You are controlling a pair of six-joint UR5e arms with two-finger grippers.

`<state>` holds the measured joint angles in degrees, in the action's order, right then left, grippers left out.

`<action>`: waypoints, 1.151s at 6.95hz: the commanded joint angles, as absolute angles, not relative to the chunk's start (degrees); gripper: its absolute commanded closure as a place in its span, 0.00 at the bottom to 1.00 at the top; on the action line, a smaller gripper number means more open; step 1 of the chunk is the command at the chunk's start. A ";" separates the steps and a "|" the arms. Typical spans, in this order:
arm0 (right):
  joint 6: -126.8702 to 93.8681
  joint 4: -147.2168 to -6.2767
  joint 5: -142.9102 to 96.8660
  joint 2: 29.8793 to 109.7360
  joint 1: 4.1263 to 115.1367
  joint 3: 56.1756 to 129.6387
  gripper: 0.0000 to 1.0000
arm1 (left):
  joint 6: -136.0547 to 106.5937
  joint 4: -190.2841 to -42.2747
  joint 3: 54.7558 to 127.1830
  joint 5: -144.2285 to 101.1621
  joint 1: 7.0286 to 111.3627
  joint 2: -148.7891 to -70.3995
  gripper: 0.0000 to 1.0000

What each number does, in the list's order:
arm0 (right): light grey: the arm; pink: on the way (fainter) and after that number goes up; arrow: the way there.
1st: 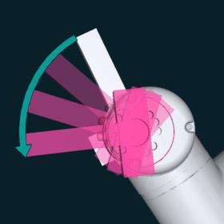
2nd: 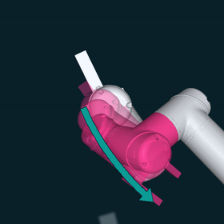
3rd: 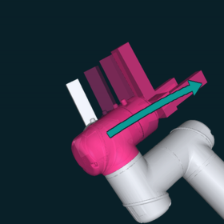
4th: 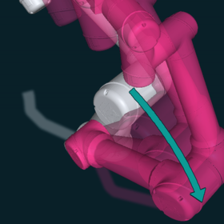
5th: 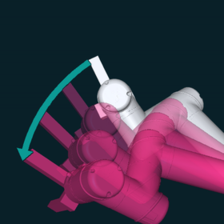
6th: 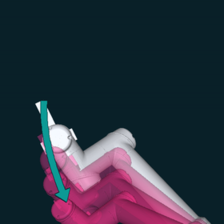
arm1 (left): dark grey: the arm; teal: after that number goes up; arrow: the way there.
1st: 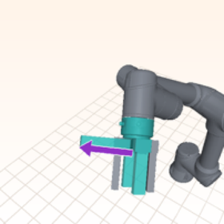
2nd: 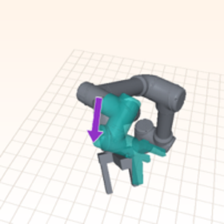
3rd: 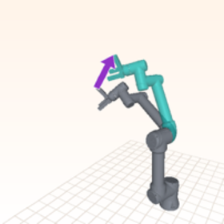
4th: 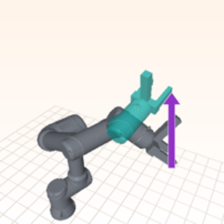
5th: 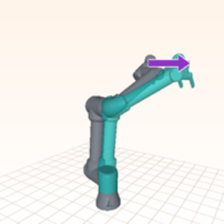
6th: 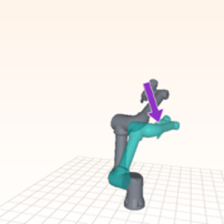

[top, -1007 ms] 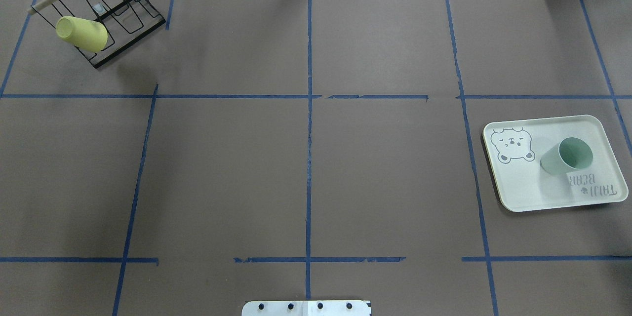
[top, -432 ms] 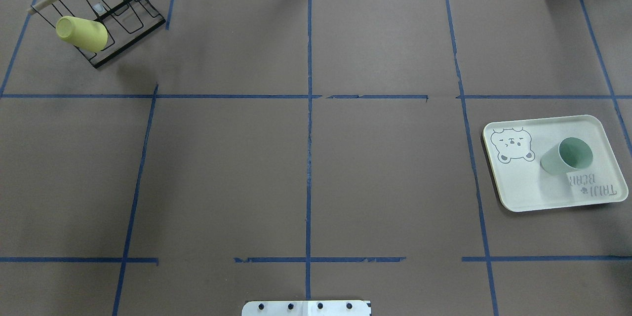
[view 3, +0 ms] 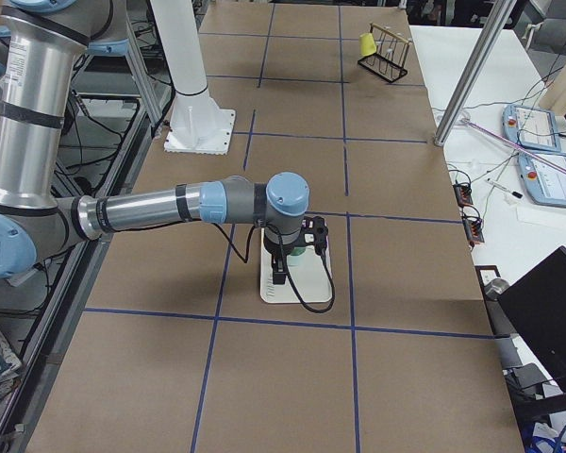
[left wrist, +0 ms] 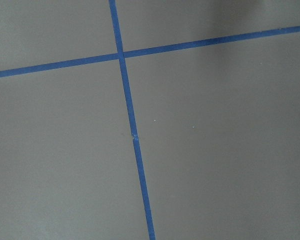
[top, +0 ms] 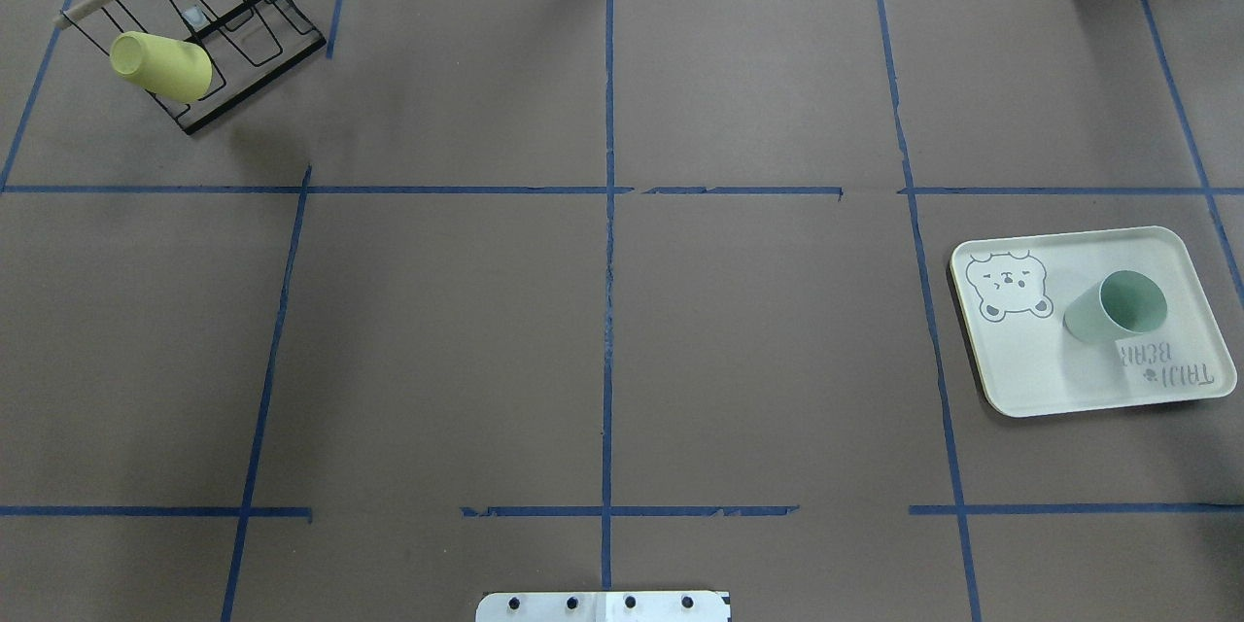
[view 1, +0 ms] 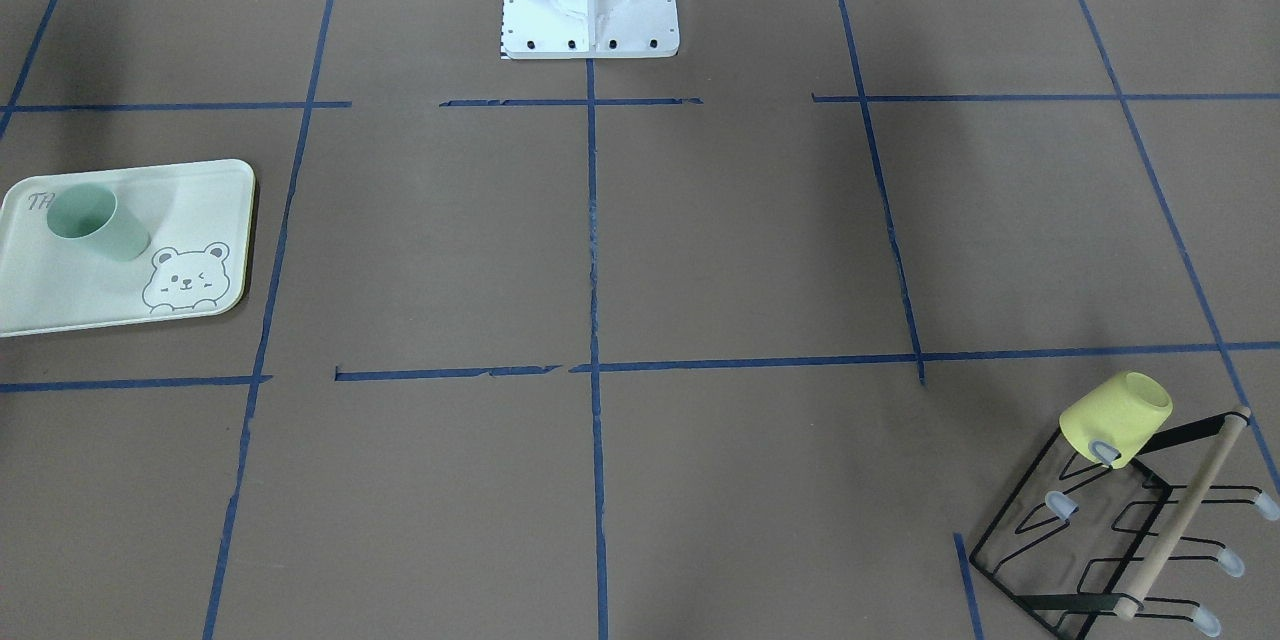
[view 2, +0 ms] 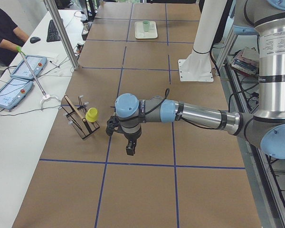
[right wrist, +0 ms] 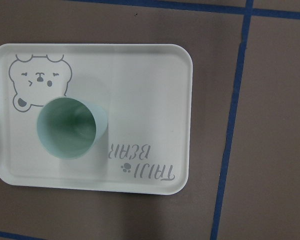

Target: Left arm grabs green cup and hands to right arm on tray

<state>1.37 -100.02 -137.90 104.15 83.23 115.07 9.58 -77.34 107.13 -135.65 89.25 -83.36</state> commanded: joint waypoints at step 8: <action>1.05 -98.26 -137.72 104.06 83.32 115.84 0.00 | 7.47 -77.52 108.89 -133.50 89.03 -82.88 0.00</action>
<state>1.12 -98.26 -137.69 103.97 83.25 115.66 7.36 -77.78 108.24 -133.37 89.03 -82.88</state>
